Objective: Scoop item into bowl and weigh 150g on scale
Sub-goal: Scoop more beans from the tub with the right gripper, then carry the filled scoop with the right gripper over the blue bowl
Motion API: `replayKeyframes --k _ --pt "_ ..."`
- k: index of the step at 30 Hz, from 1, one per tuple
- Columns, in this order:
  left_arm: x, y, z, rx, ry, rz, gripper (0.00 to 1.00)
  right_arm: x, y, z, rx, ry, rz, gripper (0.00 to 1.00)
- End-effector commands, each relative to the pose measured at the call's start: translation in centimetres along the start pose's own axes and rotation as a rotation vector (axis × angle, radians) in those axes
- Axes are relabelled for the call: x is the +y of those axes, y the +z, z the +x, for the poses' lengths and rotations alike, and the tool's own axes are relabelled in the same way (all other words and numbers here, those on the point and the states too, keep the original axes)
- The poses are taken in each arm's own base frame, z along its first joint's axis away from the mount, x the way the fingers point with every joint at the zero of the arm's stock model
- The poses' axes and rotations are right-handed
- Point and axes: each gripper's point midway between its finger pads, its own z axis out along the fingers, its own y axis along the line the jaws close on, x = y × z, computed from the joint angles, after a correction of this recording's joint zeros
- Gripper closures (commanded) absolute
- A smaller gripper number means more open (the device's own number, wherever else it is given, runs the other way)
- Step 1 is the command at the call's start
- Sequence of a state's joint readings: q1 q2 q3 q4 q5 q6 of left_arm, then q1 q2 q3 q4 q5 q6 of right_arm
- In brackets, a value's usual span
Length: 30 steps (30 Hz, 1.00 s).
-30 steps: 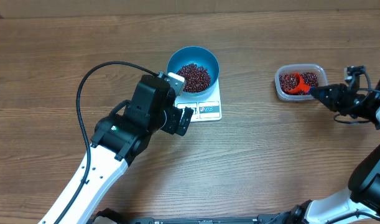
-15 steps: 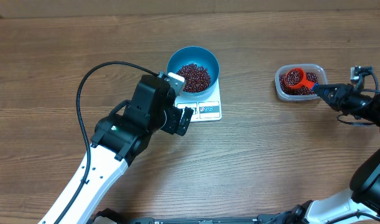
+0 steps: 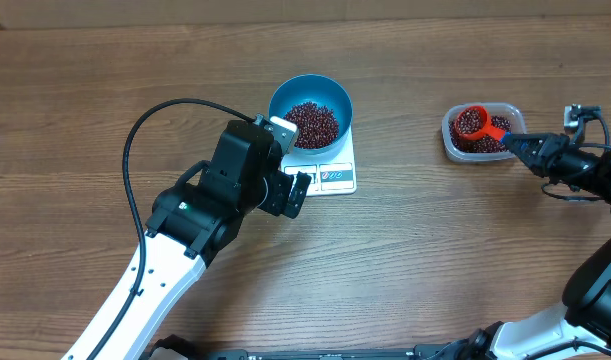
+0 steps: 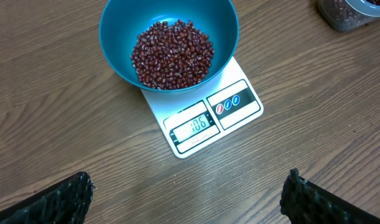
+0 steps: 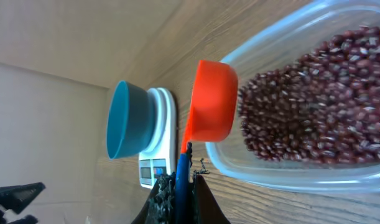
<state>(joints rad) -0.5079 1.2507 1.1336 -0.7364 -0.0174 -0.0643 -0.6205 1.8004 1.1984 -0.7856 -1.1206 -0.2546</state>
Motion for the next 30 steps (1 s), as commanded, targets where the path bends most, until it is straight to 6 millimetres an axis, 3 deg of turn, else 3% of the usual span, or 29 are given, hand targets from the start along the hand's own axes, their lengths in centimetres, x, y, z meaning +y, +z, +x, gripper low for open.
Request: replayKeyframes --k 1,14,19,30 --pt "-0.1 0.3 0.4 0.012 0.002 0.011 0.0 1.7 -0.2 -0.3 -0.024 0.006 -0.114 0.96" --pt "-0.1 0.3 0.4 0.012 0.002 0.011 0.0 6.6 0.0 -0.5 -0.033 -0.006 -0.372 0.96" --pt "-0.1 0.3 0.4 0.012 0.002 0.011 0.0 8.8 2.0 0.1 0.034 -0.043 -0.409 0.96" --pt "-0.1 0.3 0.4 0.012 0.002 0.011 0.0 16.4 7.8 0.7 0.206 -0.201 -0.497 0.96"
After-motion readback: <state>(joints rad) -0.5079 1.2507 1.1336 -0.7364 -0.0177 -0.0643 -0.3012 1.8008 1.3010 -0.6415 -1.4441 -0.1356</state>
